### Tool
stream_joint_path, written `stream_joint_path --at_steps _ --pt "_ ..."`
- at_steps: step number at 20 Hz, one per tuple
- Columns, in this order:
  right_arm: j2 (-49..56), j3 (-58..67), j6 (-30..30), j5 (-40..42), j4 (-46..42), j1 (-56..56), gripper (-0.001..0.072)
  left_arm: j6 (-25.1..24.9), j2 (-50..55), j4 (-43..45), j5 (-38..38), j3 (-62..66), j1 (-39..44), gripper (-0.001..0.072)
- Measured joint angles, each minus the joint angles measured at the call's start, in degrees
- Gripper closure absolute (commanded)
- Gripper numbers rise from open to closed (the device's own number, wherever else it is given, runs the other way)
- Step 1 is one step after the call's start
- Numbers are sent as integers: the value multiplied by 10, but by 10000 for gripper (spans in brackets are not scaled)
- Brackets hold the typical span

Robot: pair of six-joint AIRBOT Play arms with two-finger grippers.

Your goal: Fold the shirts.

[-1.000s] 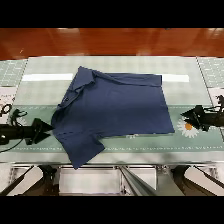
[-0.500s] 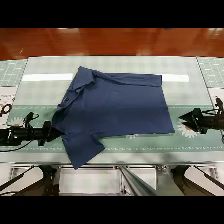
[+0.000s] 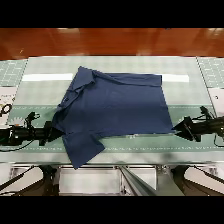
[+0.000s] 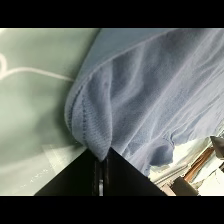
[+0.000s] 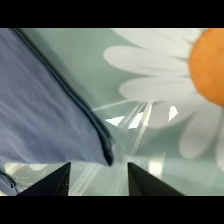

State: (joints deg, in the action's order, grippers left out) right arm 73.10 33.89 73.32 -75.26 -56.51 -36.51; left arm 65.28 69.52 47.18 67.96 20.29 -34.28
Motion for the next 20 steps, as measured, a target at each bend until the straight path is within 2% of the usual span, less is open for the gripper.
stream_joint_path --at_steps 1,3,7,9,11,13,17,20 --pt "10 2 -1 6 15 15 374 0 0 0 0 0 0 688" --pt "29 13 -7 39 43 48 662 0 0 -3 0 0 0 688" --pt "46 66 -31 56 94 113 677 -2 -1 -9 -4 18 1 689" --pt "49 122 -33 41 103 137 678 -2 -13 -28 -38 52 1 689" --pt "51 214 -25 15 113 158 678 1 -35 -90 -15 116 1 689" --pt "52 332 -7 -3 113 176 678 16 -58 -127 0 201 7 690" --pt "52 600 53 -24 74 211 678 54 -92 -171 -25 438 60 690" --pt "40 777 93 -40 37 223 678 101 -105 -119 -36 628 97 690"
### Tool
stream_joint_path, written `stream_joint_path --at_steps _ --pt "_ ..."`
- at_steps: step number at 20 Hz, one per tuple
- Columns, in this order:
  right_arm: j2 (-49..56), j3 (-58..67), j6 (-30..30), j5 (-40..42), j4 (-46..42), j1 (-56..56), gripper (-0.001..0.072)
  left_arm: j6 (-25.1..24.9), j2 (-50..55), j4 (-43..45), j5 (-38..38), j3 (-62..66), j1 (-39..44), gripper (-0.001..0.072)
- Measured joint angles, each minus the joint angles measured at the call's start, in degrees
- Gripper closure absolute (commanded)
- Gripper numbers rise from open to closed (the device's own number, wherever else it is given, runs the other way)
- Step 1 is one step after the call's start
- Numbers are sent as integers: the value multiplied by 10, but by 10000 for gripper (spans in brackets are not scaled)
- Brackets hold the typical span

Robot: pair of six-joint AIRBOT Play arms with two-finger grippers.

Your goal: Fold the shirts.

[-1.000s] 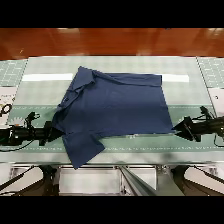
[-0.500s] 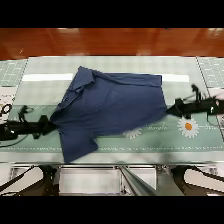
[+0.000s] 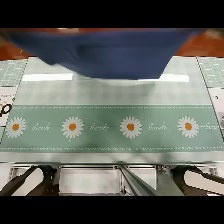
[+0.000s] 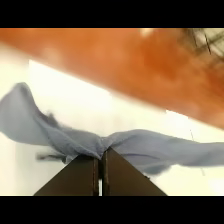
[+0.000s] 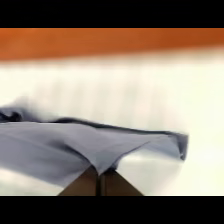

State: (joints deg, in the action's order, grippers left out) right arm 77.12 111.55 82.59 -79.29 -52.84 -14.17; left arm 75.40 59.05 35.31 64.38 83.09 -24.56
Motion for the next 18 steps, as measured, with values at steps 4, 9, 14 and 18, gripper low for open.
stream_joint_path --at_steps 4,9,14,18 --pt "-76 92 22 -1 -55 5 678 37 -46 63 -3 159 -1 690" --pt "-191 119 34 -9 -123 6 678 50 -154 112 29 215 -44 690" --pt "-288 112 40 -64 -170 6 678 74 -259 207 62 226 -24 689" --pt "-364 30 52 -94 -218 6 678 116 -303 319 108 221 55 689"
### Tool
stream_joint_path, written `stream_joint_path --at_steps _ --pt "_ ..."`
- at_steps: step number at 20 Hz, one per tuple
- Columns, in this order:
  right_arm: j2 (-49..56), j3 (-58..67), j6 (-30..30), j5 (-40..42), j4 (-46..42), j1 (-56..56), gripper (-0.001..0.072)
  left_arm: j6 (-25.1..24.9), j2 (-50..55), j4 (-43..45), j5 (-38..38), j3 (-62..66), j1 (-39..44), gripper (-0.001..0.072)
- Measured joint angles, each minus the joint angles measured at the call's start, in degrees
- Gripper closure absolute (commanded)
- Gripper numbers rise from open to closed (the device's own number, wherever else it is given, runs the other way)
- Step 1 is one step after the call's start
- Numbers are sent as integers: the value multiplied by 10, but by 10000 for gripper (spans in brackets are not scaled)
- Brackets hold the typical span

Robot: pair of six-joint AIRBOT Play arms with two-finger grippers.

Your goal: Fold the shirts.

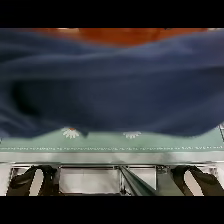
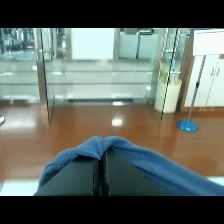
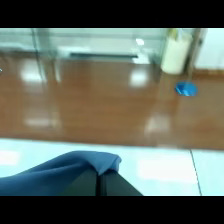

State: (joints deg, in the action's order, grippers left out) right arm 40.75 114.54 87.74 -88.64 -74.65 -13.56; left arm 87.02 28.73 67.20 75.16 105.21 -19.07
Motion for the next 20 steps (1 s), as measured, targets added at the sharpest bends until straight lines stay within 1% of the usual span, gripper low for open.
stream_joint_path --at_steps 2,4,6,8,11,14,18,20 --pt "-20 -51 4 -5 -12 0 678 18 -6 48 19 -31 27 689" --pt "-24 -104 6 2 -14 0 678 31 -4 70 30 -84 40 689" --pt "-11 -150 3 17 -7 1 678 39 16 77 29 -157 47 689" --pt "25 -188 -10 31 5 1 678 34 56 53 1 -226 51 689" --pt "120 -224 -39 60 41 2 678 9 167 -2 -43 -288 59 689" --pt "247 -239 -64 101 82 2 678 -11 317 -38 -92 -298 80 689" --pt "421 -233 -98 187 146 5 678 -19 523 -56 -156 -233 104 689" --pt "502 -208 -99 226 166 9 678 -10 617 -61 -176 -177 115 689"
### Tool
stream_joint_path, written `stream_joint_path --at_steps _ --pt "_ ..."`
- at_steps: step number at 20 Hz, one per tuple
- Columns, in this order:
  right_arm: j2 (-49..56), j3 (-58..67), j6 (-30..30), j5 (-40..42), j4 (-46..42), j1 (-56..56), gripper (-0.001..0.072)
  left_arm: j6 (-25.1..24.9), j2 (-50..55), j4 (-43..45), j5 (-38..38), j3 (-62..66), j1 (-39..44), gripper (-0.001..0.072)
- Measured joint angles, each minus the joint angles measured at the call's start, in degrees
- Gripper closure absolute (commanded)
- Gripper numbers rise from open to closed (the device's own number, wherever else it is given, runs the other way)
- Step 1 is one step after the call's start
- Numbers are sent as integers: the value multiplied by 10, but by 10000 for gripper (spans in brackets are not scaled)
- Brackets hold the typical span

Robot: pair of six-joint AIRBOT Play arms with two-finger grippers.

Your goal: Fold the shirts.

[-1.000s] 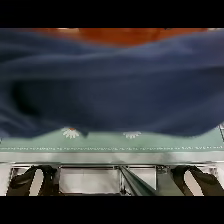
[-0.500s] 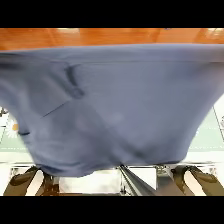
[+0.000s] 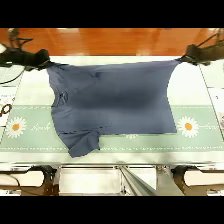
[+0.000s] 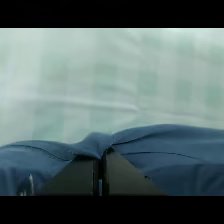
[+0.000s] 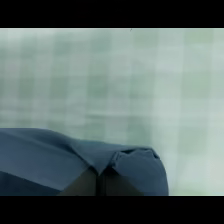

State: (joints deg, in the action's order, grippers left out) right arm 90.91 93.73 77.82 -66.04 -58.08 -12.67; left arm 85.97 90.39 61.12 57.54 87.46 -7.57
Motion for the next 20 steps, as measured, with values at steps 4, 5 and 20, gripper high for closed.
stream_joint_path --at_steps 4,5,20 --pt "137 86 23 20 15 7 678 39 129 -3 -2 103 11 689" --pt "161 107 28 15 15 8 678 45 144 -4 0 116 13 689" --pt "224 174 32 -185 -66 -23 677 -22 140 53 256 108 -1 689"
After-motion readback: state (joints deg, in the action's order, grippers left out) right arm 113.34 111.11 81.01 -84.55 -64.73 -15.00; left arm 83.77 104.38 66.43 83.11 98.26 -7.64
